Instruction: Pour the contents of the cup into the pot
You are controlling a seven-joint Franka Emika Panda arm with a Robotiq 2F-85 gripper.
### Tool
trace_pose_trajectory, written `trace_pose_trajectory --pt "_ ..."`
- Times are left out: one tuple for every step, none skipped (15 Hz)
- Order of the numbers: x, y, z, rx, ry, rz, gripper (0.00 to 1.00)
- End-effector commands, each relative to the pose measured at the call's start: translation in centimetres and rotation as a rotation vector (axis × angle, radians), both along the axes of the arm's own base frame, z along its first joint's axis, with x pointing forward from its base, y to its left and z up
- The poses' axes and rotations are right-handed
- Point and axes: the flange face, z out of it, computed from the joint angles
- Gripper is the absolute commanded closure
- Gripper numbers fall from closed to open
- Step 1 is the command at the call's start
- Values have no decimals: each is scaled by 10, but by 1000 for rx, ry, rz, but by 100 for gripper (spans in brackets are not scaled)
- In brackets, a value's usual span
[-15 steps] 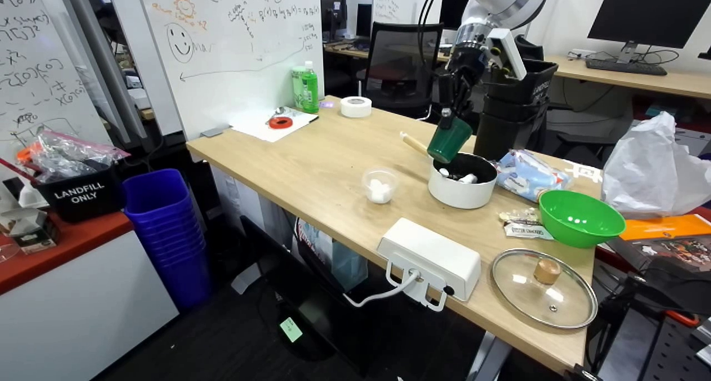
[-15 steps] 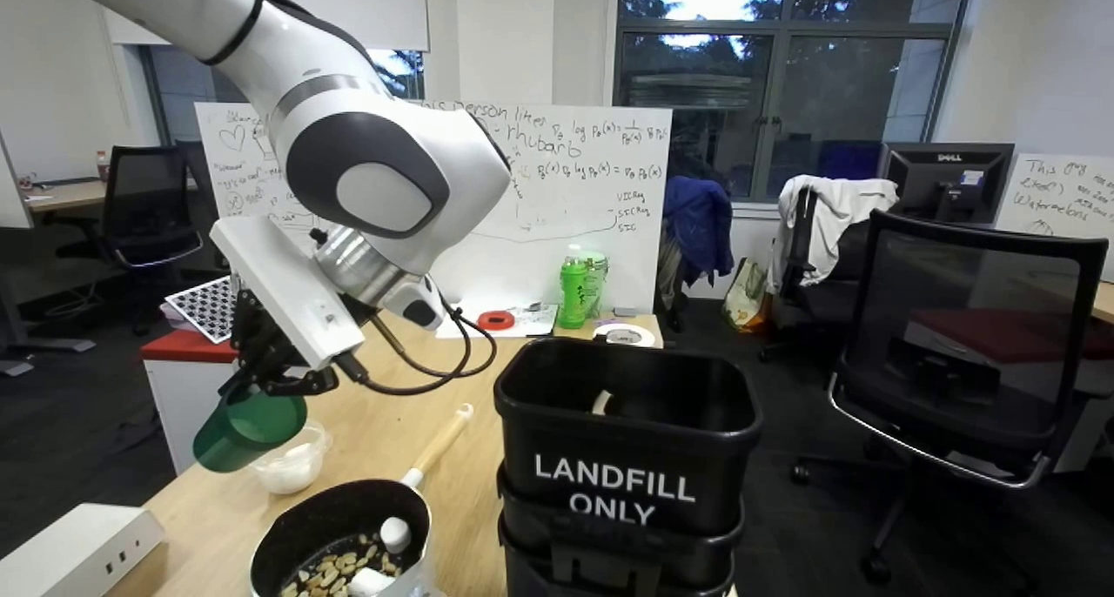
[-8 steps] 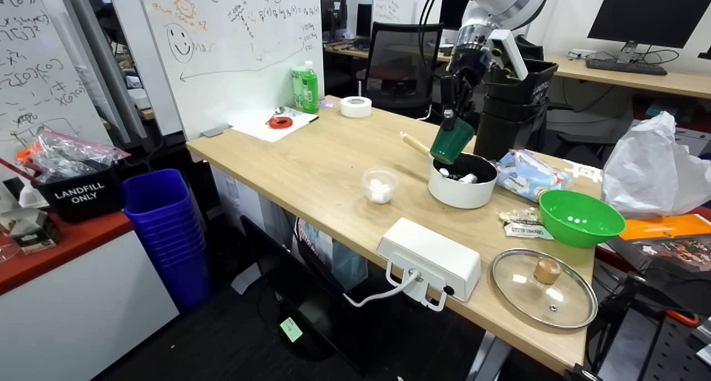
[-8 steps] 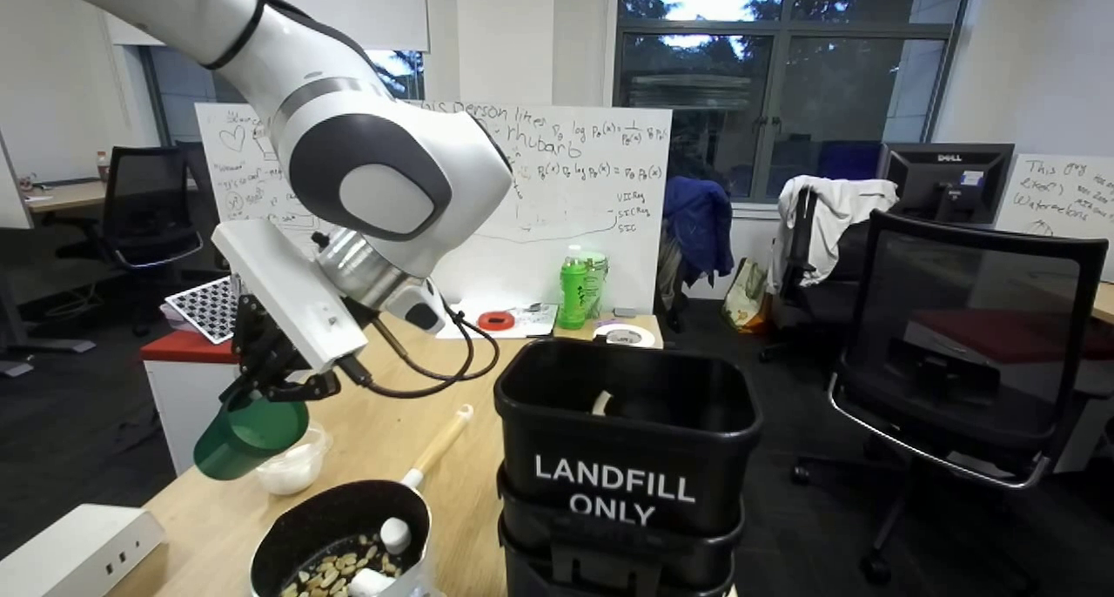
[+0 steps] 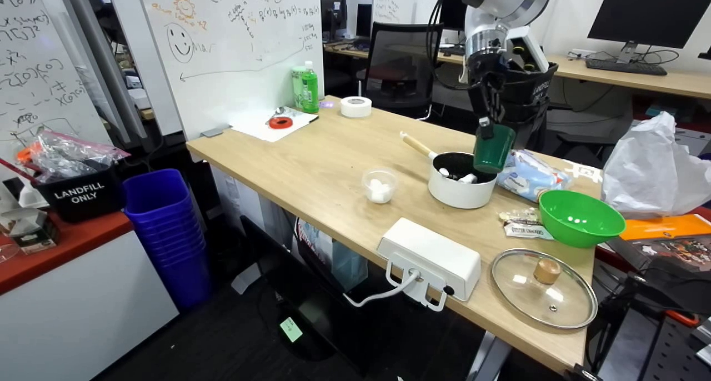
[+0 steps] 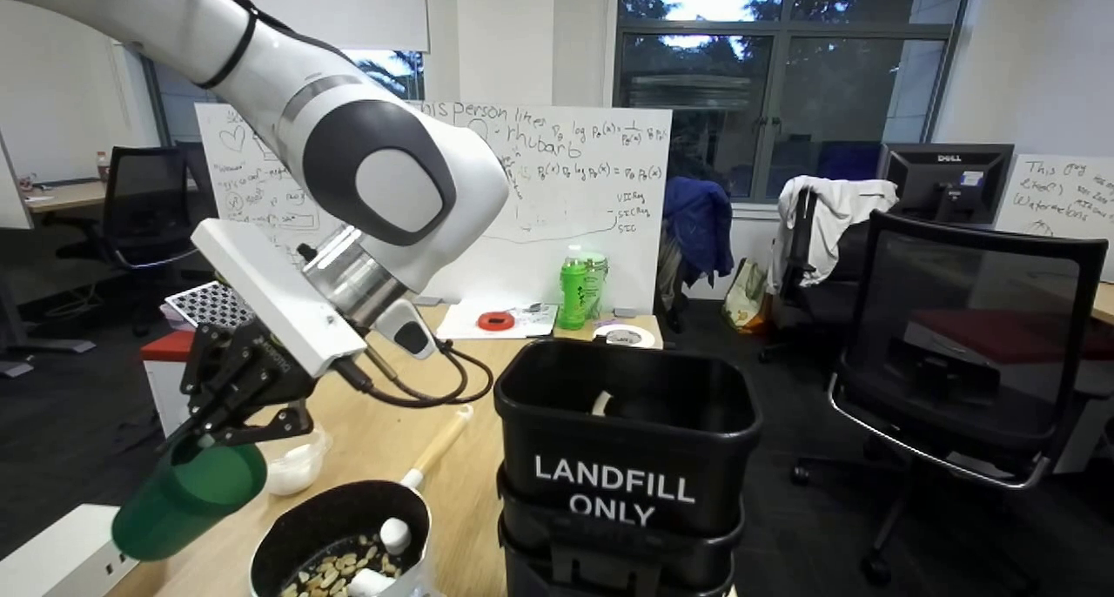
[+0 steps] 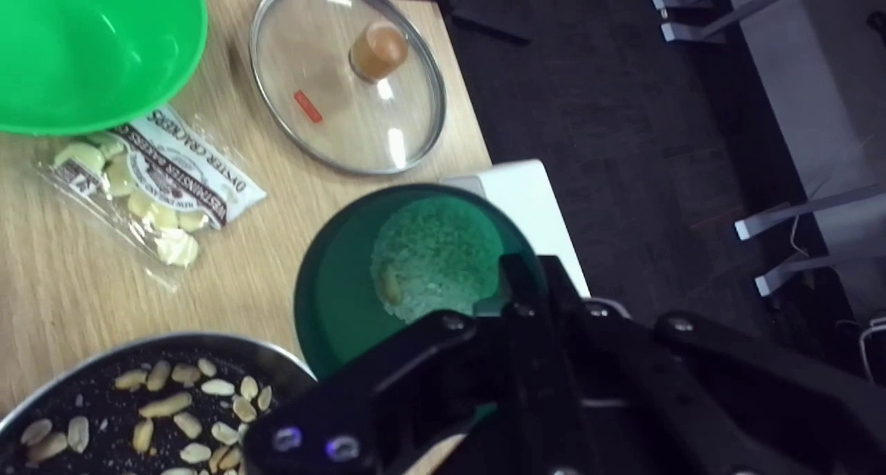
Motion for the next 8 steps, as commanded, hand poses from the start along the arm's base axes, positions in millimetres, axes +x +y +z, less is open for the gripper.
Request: trace_pose_trajectory --pt "0 6 -4 -20 100 47 99" --pt "2 9 -6 -11 105 43 99" --pt "7 12 -9 2 103 26 99" --pt "11 15 -13 14 110 19 99" --pt "15 17 -16 14 110 11 99" --pt "19 18 -19 22 111 6 99" --pt "24 18 -21 32 107 0 99" --pt "27 17 -20 44 113 3 99"
